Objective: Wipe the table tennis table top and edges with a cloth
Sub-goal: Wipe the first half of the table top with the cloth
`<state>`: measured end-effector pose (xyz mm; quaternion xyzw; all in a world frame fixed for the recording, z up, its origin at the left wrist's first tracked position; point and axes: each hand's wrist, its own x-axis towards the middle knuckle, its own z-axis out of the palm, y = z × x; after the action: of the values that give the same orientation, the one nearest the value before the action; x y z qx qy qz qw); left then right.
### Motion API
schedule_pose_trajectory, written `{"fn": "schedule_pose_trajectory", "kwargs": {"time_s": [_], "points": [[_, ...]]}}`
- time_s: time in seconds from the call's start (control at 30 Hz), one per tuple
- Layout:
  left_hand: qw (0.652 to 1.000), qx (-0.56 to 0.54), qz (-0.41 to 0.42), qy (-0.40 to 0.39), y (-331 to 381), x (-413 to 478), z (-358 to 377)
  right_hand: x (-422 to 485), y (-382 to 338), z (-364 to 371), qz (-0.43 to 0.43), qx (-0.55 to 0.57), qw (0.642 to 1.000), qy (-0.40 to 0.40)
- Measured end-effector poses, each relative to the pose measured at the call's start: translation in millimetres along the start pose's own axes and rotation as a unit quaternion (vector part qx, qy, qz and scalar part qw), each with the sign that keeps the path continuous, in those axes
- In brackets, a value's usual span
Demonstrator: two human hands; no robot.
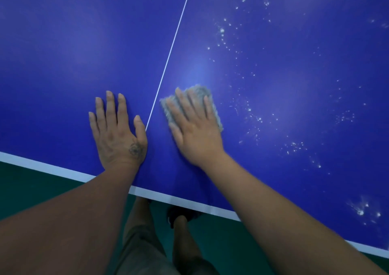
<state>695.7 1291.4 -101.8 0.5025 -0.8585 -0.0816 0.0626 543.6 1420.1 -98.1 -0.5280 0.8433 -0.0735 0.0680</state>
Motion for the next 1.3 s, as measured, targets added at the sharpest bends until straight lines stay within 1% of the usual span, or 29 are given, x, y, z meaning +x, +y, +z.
{"fn": "schedule_pose_trajectory", "kwargs": {"time_s": [0.07, 0.17, 0.23, 0.3, 0.37, 0.43, 0.5, 0.57, 0.63, 0.77, 0.87, 0.97, 1.03, 1.1, 1.17, 1.23, 1.3], "points": [[1.000, -0.007, 0.000, 0.000, 1, 0, -1, -39, -17, 7, -0.041, 0.019, 0.999, -0.002], [1.000, -0.012, -0.002, -0.004, 1, 0, -3, -84, -27, 10, -0.098, 0.029, 0.994, -0.033], [1.000, -0.014, -0.003, -0.010, 2, 1, -4, -86, -15, 7, -0.146, 0.019, 0.988, -0.050], [1.000, -0.014, -0.004, -0.011, 2, 1, -4, -63, 5, 2, -0.176, 0.007, 0.983, -0.050], [1.000, -0.014, -0.004, -0.011, 2, 1, -4, -23, 30, -5, -0.148, -0.016, 0.988, -0.034], [1.000, -0.012, -0.006, -0.011, 2, 0, -3, 22, 58, -12, -0.067, -0.039, 0.997, -0.025], [1.000, -0.007, -0.006, -0.010, 2, 1, -2, 56, 75, -19, 0.033, -0.042, 0.998, -0.043], [1.000, -0.003, -0.005, -0.012, 3, 1, -3, 64, 66, -19, 0.099, -0.035, 0.993, -0.054], [1.000, -0.004, -0.005, -0.012, 3, 1, -4, 45, 35, -12, 0.096, -0.032, 0.994, -0.045], [1.000, -0.014, -0.004, -0.008, 3, 1, -5, -55, -36, 6, 0.021, 0.021, 0.999, -0.021], [1.000, -0.019, -0.008, -0.012, 4, 0, -6, -128, -49, 12, -0.034, 0.046, 0.998, -0.036], [1.000, -0.018, -0.010, -0.021, 4, 0, -8, -150, -23, 9, -0.118, 0.041, 0.990, -0.066], [1.000, -0.019, -0.009, -0.021, 4, 0, -7, -137, 8, 2, -0.175, 0.022, 0.982, -0.071], [1.000, -0.018, -0.007, -0.018, 3, 0, -5, -109, 45, -6, -0.197, -0.001, 0.979, -0.055], [1.000, -0.016, -0.008, -0.013, 1, 0, -2, -74, 84, -16, -0.184, -0.027, 0.981, -0.052], [1.000, -0.009, -0.007, -0.011, -1, 0, 0, -39, 116, -28, -0.129, -0.036, 0.989, -0.057], [1.000, -0.007, -0.005, -0.010, 0, -1, 0, -15, 130, -38, -0.066, -0.031, 0.995, -0.068]]}}
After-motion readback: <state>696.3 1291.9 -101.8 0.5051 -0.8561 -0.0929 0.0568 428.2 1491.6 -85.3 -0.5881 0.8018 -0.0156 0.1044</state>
